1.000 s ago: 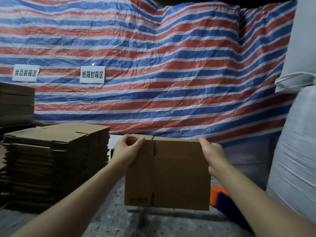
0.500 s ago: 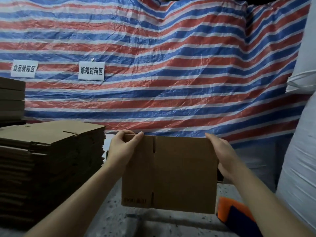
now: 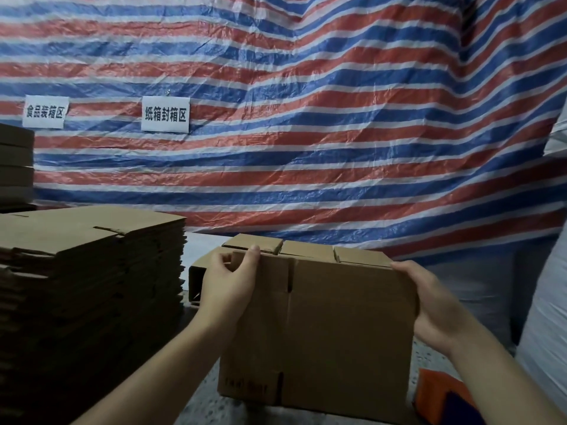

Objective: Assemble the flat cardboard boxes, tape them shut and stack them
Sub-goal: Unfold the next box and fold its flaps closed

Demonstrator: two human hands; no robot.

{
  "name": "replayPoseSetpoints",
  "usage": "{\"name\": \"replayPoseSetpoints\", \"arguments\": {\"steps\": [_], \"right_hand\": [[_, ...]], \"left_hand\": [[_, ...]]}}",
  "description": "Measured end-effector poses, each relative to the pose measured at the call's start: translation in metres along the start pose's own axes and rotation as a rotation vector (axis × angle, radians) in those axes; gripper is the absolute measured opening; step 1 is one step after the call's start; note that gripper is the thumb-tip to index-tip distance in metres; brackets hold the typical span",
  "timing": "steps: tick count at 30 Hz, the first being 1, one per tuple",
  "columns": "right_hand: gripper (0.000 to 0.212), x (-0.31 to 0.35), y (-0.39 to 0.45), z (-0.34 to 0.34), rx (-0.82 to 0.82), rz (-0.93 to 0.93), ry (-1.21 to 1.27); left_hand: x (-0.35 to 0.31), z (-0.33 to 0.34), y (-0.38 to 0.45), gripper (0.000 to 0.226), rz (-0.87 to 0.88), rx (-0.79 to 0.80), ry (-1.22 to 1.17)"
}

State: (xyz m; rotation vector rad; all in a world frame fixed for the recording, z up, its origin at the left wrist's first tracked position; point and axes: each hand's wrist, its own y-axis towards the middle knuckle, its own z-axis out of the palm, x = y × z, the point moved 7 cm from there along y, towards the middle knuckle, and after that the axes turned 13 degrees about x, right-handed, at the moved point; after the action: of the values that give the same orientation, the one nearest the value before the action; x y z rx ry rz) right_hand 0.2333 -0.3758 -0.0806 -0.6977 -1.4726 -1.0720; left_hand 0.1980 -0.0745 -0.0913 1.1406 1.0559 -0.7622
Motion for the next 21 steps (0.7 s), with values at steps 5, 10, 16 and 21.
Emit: {"name": "replayPoseSetpoints", "arguments": {"steps": [5, 10, 16, 21], "right_hand": [[0.048, 0.0, -0.002, 0.007, 0.096, 0.034, 0.023], [0.047, 0.006, -0.007, 0.014, 0.082, 0.079, 0.007], [0.047, 0.015, -0.01, 0.023, 0.031, 0.083, -0.053], [0.049, 0.002, -0.009, 0.025, -0.019, 0.144, -0.053]], "left_hand": [[0.006, 0.011, -0.004, 0.032, -0.108, 0.042, -0.085], [0.002, 0.009, -0.005, 0.042, -0.085, 0.04, -0.068], [-0.006, 0.0, 0.0, 0.042, -0.099, 0.044, -0.062], [0.002, 0.001, 0.001, 0.027, -0.118, 0.067, -0.054]]}}
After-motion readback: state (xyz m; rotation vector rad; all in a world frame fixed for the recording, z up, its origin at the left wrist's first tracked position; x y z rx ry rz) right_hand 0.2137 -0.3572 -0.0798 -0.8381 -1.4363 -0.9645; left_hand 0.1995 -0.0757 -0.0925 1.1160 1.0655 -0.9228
